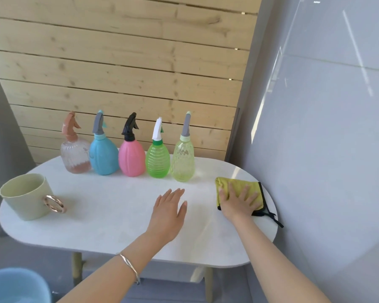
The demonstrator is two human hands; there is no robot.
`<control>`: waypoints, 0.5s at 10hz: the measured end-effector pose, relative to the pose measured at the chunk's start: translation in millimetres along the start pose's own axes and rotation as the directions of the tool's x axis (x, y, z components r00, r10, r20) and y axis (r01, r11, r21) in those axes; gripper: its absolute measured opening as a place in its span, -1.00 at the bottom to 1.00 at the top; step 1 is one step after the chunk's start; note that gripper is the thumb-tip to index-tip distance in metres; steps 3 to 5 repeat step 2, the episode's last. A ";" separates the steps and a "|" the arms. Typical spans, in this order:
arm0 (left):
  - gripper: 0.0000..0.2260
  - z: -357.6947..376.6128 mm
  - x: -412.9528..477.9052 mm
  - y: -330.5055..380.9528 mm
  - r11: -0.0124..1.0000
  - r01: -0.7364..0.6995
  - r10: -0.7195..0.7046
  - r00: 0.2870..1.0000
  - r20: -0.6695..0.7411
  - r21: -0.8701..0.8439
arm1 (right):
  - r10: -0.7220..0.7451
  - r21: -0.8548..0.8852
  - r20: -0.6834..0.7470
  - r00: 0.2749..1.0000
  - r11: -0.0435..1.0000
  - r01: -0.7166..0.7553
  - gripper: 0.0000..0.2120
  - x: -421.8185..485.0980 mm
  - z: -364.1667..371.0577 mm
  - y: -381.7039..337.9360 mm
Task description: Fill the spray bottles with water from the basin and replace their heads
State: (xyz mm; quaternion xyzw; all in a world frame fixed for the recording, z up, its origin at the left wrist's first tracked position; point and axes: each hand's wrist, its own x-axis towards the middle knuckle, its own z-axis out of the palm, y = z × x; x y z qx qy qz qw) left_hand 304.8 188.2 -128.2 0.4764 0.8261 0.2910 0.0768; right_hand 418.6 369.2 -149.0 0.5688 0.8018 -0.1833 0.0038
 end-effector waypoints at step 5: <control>-0.56 -24.1 -11.9 7.5 0.999 -0.009 0.012 0.998 -0.063 0.046 | -0.156 -0.011 0.083 0.984 0.987 0.157 -0.47 -22.7 -9.1 7.8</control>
